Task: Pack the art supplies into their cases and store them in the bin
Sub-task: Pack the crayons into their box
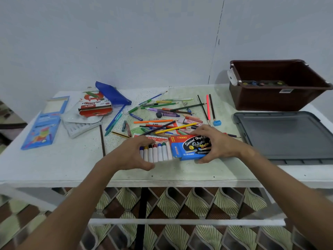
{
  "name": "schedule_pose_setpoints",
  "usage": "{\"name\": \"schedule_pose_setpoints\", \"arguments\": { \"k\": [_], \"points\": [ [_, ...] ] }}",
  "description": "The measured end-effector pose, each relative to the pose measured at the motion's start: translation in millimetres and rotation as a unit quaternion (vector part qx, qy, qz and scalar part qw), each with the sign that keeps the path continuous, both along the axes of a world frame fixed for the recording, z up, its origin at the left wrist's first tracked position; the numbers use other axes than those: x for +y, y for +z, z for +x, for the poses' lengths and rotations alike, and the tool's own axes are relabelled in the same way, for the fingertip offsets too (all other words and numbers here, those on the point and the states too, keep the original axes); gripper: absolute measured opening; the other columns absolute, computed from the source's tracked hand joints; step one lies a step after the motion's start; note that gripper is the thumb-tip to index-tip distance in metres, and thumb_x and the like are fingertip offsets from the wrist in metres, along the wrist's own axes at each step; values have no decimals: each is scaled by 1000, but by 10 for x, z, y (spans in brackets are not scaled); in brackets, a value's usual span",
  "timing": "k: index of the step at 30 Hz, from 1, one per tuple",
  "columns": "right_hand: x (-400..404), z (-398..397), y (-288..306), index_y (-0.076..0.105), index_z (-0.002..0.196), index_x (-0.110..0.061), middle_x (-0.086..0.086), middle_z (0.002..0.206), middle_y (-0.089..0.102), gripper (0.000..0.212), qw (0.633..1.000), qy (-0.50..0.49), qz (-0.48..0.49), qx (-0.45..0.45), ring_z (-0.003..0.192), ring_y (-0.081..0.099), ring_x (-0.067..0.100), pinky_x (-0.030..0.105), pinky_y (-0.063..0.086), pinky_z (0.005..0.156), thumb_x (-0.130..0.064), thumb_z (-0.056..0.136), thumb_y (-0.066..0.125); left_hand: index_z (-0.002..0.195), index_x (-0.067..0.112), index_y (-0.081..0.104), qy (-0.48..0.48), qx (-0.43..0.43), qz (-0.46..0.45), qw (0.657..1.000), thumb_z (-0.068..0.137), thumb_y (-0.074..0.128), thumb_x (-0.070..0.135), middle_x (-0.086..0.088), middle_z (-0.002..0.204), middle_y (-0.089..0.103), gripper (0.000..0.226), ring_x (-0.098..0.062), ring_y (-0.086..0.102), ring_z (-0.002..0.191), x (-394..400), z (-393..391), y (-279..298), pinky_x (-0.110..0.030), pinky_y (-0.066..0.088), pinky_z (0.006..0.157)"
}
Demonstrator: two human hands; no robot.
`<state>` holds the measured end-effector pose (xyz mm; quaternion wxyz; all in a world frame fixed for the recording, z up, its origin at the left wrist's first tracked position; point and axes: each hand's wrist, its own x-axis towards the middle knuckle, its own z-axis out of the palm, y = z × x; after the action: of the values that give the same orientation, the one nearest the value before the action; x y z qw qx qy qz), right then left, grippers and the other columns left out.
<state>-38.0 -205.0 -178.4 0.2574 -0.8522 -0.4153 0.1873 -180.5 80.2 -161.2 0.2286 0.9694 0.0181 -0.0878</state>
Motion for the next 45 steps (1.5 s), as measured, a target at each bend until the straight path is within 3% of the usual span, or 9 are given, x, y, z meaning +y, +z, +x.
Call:
{"name": "schedule_pose_setpoints", "arguments": {
  "k": [7, 15, 20, 26, 29, 33, 35, 39, 45],
  "points": [
    [150, -192, -81, 44, 138, -27, -14, 128, 38, 93, 1000, 8, 23, -10, 120, 35, 6, 27, 35, 106, -45, 58, 88, 131, 23, 52, -17, -9, -25, 999, 65, 81, 50, 13, 117, 52, 77, -8, 49, 105, -240, 33, -65, -25, 41, 85],
    [79, -320, -245, 35, 145, -30, -11, 142, 32, 107, 999, -21, 3, -33, 130, 24, 10, 34, 26, 112, -56, 55, 86, 134, 28, 49, -15, -32, -13, 999, 67, 77, 57, 11, 133, 53, 78, -1, 45, 115, -386, -71, -183, -24, 39, 101],
    [-306, -349, -246, 34, 145, -31, -8, 145, 29, 109, 990, -121, 43, -55, 133, 18, 9, 36, 23, 114, -55, 53, 87, 146, 28, 34, 121, -44, 7, 992, 60, 76, 66, 4, 150, 30, 103, -15, 27, 136, -233, -360, -270, -40, 28, 110],
    [-528, -375, -322, 32, 147, -23, -8, 145, 31, 112, 985, -165, 44, -15, 128, 20, 3, 33, 24, 111, -53, 53, 86, 142, 18, 39, 233, 52, -3, 971, 62, 79, 60, -3, 120, 51, 99, -15, 50, 103, -139, -470, -306, -29, 45, 81],
    [-512, -344, -316, 36, 145, -22, -6, 142, 37, 111, 984, -171, 43, -30, 130, 25, 10, 37, 26, 112, -57, 51, 85, 101, 14, 58, 222, 34, -17, 974, 63, 83, 50, 0, 89, 59, 58, -16, 55, 82, -197, -402, -281, -28, 44, 61],
    [-499, -328, -311, 41, 142, -23, -6, 138, 40, 108, 984, -168, 51, -28, 127, 27, 8, 35, 28, 110, -60, 51, 83, 80, 14, 57, 216, 26, -35, 975, 60, 86, 47, -1, 74, 57, 48, -12, 51, 68, -260, -323, -254, -25, 34, 53],
    [-466, -356, -321, 42, 141, -24, -7, 137, 41, 106, 986, -156, 57, -21, 125, 27, 7, 33, 28, 108, -61, 50, 82, 82, 10, 59, 201, 31, -51, 978, 57, 87, 48, -3, 71, 57, 54, -15, 52, 64, -343, -273, -249, -26, 37, 54],
    [-381, -419, -366, 44, 140, -24, -10, 131, 41, 106, 985, -160, 60, -37, 120, 28, 8, 40, 34, 108, -66, 50, 80, 128, 12, 57, 176, 38, -128, 975, 66, 85, 24, 1, 91, 66, 69, -16, 65, 83, -508, -202, -202, -34, 55, 78],
    [-358, -447, -372, 43, 140, -24, -10, 130, 39, 104, 983, -163, 67, -44, 120, 27, 9, 38, 34, 108, -63, 52, 82, 109, 29, 66, 139, 48, -312, 939, 73, 82, 18, 7, 96, 74, 41, -9, 69, 90, -649, -211, -175, -32, 56, 86]
  ]
}}
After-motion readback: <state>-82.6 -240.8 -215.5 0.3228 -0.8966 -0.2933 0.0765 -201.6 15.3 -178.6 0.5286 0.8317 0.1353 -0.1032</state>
